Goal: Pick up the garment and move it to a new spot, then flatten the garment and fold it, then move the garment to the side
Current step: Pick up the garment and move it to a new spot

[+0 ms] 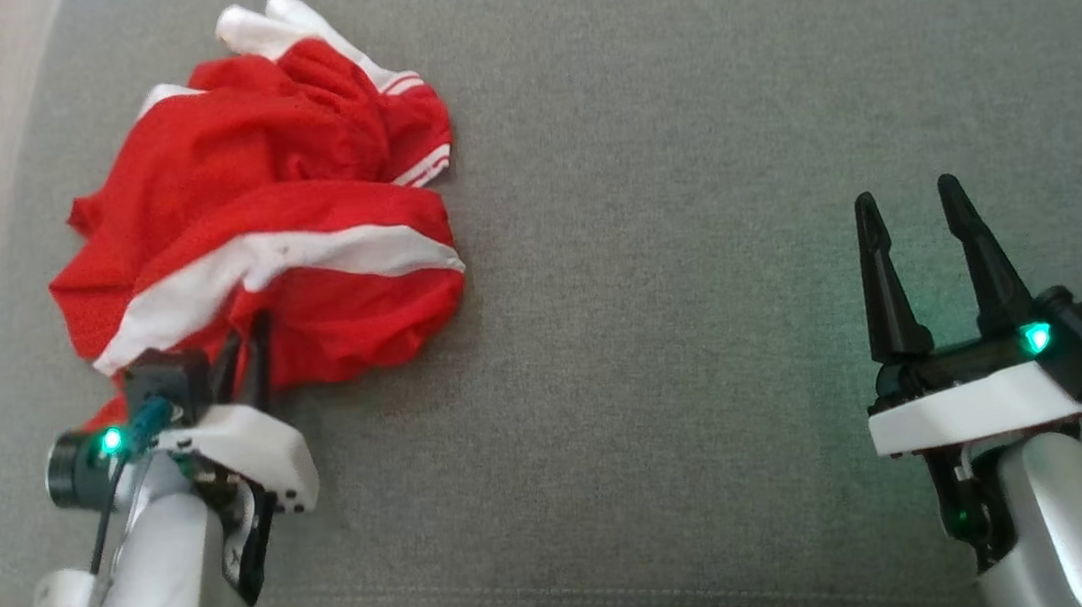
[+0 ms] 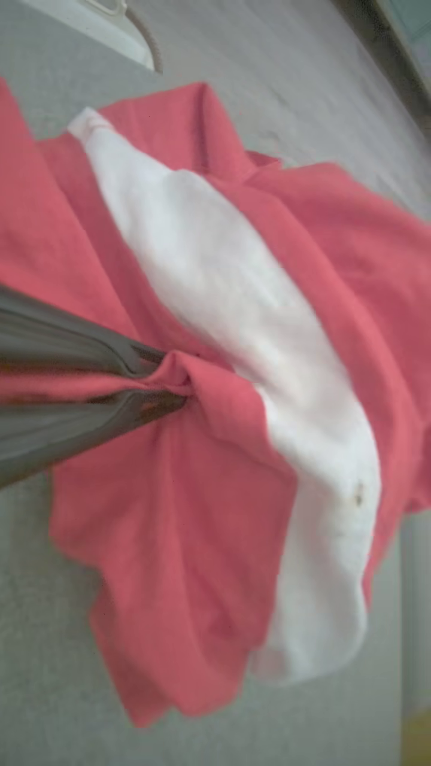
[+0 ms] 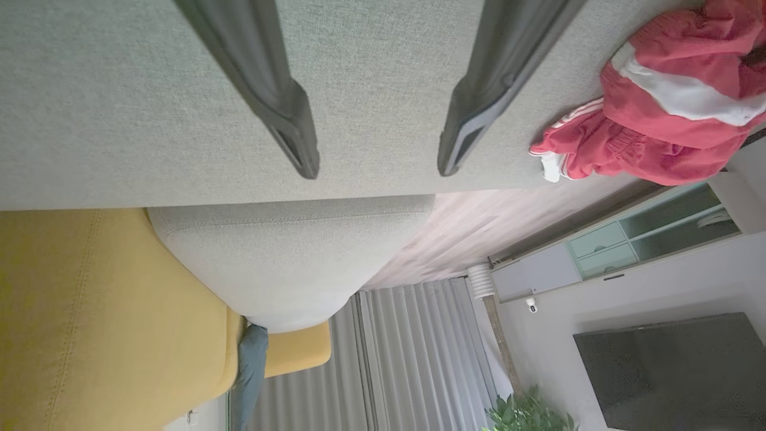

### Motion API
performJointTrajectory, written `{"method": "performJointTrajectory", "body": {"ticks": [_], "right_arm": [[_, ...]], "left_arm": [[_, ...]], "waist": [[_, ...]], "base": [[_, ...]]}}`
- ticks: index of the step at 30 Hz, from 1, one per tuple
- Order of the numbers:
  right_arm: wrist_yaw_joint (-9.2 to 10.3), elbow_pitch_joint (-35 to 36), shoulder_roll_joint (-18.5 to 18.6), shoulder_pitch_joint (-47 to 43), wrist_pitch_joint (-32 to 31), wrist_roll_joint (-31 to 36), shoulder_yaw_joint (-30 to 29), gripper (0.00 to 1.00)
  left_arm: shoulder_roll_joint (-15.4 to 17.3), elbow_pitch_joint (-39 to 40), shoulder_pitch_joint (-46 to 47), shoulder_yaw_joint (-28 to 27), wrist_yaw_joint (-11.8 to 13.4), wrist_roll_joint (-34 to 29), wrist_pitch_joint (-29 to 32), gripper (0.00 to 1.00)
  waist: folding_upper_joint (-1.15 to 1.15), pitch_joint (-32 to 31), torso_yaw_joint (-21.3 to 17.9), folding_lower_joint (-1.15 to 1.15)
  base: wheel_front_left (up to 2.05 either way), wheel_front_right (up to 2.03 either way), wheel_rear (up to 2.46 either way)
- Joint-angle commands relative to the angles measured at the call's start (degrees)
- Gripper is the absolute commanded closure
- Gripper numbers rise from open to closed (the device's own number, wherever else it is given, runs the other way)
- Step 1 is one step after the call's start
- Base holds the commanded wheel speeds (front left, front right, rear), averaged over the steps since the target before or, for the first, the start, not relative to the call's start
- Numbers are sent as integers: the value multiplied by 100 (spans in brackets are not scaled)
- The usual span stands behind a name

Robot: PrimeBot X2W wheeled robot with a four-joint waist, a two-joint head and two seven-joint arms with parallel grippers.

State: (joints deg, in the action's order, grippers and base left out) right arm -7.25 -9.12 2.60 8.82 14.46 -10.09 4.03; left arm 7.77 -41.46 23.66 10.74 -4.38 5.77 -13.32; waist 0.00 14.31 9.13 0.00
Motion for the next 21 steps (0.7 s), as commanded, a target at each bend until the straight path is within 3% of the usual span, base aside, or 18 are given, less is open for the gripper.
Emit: {"method": "performJointTrajectory", "body": {"ticks": [1, 21], "right_arm": [[-24, 143, 28, 28, 54, -33, 170, 0], [-24, 82, 28, -229, 54, -227, 223, 0]], "left_arm": [[180, 364, 67, -202, 86, 36, -105, 100], [70, 4210, -639, -666, 561, 123, -167, 100]], "waist": [[0, -154, 13, 0], [0, -908, -204, 0]], "base": [[0, 0, 0], [0, 0, 0]]}}
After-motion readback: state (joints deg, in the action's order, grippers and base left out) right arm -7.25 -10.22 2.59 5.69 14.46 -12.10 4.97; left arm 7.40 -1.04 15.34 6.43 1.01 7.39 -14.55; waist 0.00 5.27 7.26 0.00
